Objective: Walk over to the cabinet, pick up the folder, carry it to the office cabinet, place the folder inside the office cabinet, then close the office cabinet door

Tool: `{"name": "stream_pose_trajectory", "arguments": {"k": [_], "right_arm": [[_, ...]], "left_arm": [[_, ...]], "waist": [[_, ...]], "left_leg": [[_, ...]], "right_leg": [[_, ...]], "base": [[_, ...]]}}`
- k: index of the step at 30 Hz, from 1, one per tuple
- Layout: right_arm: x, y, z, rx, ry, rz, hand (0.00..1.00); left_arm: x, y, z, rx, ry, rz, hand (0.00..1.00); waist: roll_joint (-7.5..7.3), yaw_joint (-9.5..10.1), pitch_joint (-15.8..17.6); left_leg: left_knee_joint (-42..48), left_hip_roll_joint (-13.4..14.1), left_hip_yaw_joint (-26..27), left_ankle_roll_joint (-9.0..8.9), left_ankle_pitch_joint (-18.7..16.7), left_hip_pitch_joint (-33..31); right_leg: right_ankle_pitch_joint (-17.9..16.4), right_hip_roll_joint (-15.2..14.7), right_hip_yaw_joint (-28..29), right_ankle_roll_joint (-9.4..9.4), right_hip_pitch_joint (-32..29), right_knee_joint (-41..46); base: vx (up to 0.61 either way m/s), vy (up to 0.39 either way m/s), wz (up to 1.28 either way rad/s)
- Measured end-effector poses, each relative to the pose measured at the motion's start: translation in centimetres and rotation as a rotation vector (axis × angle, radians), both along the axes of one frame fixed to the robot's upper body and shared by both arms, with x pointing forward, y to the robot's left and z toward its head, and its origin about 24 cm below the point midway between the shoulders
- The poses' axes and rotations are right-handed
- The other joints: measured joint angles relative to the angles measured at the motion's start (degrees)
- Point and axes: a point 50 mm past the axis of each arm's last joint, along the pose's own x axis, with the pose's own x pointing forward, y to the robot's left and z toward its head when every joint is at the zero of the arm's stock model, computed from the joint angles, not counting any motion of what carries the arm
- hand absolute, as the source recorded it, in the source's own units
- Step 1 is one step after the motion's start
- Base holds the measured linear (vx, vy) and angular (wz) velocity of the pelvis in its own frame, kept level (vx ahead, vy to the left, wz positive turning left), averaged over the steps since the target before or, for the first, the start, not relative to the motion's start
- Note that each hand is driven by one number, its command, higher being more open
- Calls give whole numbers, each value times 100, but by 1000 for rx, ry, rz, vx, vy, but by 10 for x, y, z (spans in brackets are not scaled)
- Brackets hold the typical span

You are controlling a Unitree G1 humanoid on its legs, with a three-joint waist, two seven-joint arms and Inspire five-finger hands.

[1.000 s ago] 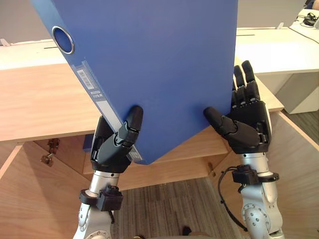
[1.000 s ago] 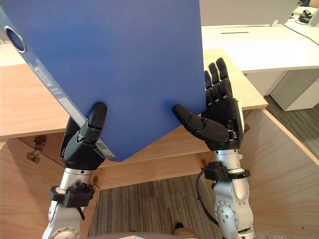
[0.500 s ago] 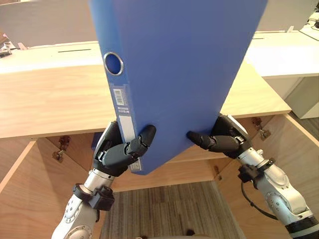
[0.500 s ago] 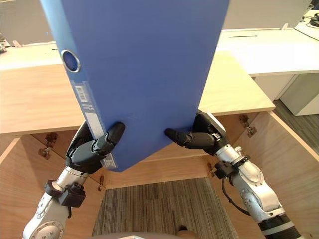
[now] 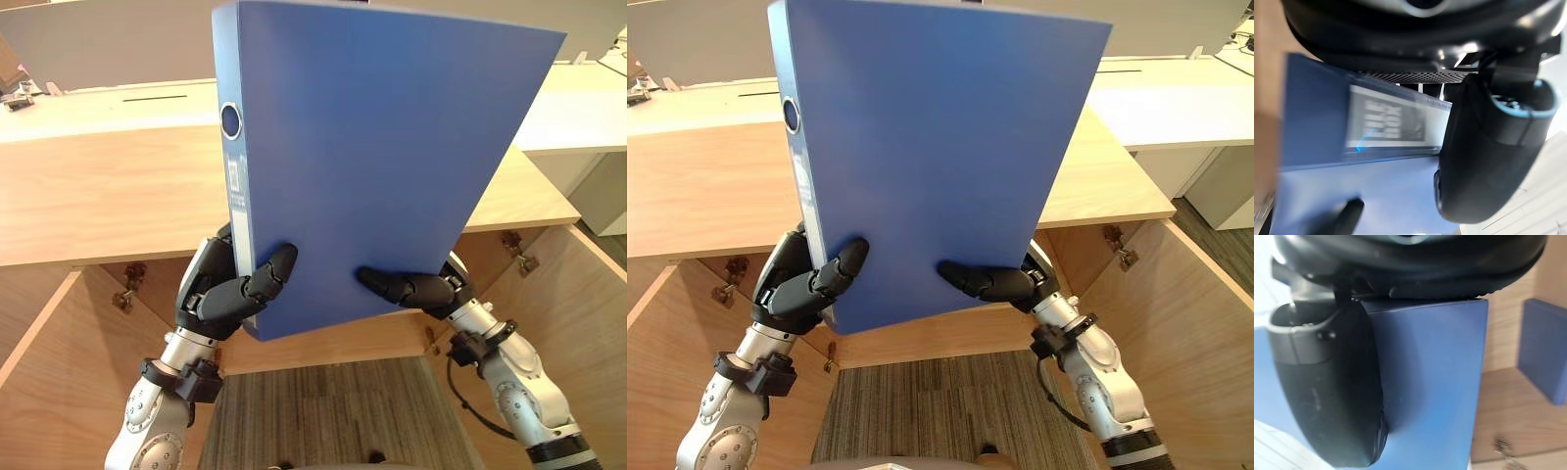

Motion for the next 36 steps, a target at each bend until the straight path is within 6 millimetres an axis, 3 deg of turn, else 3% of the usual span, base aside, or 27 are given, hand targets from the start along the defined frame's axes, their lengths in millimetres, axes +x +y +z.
{"name": "stream_pose_trajectory", "arguments": {"k": [6,10,12,18,20,23,25,26,29,31,33,36], "right_arm": [[-4,2,10,189,-57,-171,0],[-11,-10,11,225,-72,-277,0],[-15,-12,7,208,-57,-294,0],[-24,-12,-9,135,19,-305,0],[-23,-5,-14,119,42,-269,0],[-22,14,-31,19,118,-146,0],[-23,22,-43,-60,159,-86,0],[-20,31,-54,-171,179,-31,0],[-10,41,-61,-305,173,32,0],[13,44,-64,-524,116,42,0],[21,42,-63,-604,90,11,0],[38,36,-61,-658,79,-71,0]], "left_arm": [[-8,6,-2,79,-14,249,100],[-25,36,-24,115,130,588,100],[-32,44,-37,111,202,665,100],[-52,49,-104,163,540,739,100],[-57,47,-138,228,695,716,100],[-77,37,-210,375,1049,563,100],[-87,33,-232,453,1163,473,100],[-94,30,-248,527,1249,408,100],[-85,43,-253,588,1267,400,100],[-63,55,-256,645,1283,451,100],[-49,56,-251,634,1240,484,100],[-21,56,-237,610,1139,517,100]], "waist": [[16,62,-134],[15,79,-138],[15,80,-138],[12,182,-136],[10,182,-135],[-24,176,-109],[-53,172,-80],[-85,173,103],[-74,183,462],[81,208,1110],[133,229,1419],[225,233,1809]], "left_leg": [[-8,-16,-130,10,11,-8],[-53,-15,-150,11,37,2],[-95,-14,-164,10,58,11],[-306,-39,-249,-7,171,45],[-366,-45,-282,-17,219,36],[-401,-42,-294,-22,271,-72],[-359,-37,-294,-20,274,-178],[-166,-19,-295,-25,238,-363],[414,41,-317,-23,70,-931],[1444,214,-401,-5,-225,-1837],[1912,266,-457,-10,-373,-2229],[2944,372,-494,18,-708,-3167]], "right_leg": [[0,-19,-101,0,50,3],[0,-31,-125,0,58,3],[-1,-33,-141,0,59,2],[-3,-45,-240,3,52,-24],[-4,-47,-283,4,34,-36],[-4,-42,-299,4,-82,-35],[-4,-40,-297,4,-176,-26],[-5,-40,-292,3,-317,68],[-27,-20,-288,-30,-749,363],[-136,37,-300,-94,-1463,988],[-318,25,-317,-89,-1850,1486],[-744,-63,-246,-77,-2892,2682]], "base": [[-21,-12,12],[-26,-14,2],[-24,-21,5],[-23,-22,8],[-25,-25,8],[-35,-33,2],[-16,-11,0],[-43,-22,0],[-133,-26,2],[-203,-28,5],[-194,8,10],[-251,52,0]]}}
